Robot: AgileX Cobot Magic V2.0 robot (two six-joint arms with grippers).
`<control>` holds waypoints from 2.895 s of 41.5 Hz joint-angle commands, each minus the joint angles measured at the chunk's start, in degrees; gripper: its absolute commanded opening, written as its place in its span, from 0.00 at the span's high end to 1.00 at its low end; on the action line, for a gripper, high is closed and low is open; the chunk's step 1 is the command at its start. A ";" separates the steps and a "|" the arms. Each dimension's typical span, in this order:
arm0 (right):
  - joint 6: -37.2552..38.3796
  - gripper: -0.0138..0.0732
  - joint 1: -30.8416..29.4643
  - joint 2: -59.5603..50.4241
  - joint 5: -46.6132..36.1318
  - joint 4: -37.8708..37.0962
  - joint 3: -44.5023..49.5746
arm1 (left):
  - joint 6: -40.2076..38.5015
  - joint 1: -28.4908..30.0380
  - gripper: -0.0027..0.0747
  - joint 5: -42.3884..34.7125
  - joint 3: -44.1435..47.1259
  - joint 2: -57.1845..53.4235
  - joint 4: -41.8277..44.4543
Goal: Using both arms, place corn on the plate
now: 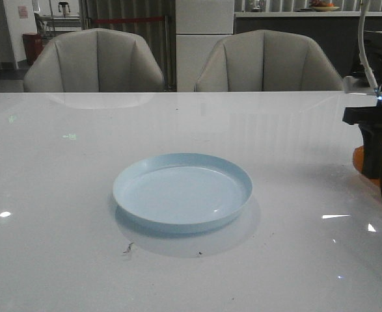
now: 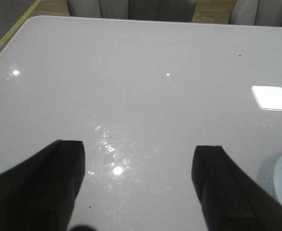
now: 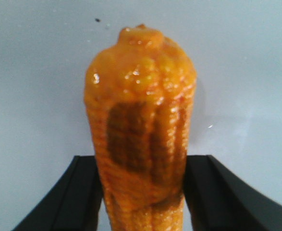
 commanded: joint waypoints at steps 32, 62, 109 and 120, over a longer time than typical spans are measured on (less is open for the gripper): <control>-1.29 0.76 25.62 -0.46 9.93 11.50 -30.19 | -0.30 0.08 0.28 -4.08 -1.68 -0.57 -0.69; -0.44 0.12 29.02 5.38 10.77 12.97 -29.36 | -0.30 0.08 0.28 -4.08 -1.68 -0.57 -0.69; -3.08 0.12 1.56 -31.85 2.97 5.71 -24.15 | -0.30 0.08 0.28 -4.52 -1.68 -0.57 -0.69; -3.25 0.12 -3.70 -50.58 -16.49 5.03 6.69 | -0.30 0.08 0.28 -4.52 -1.68 -0.57 -0.69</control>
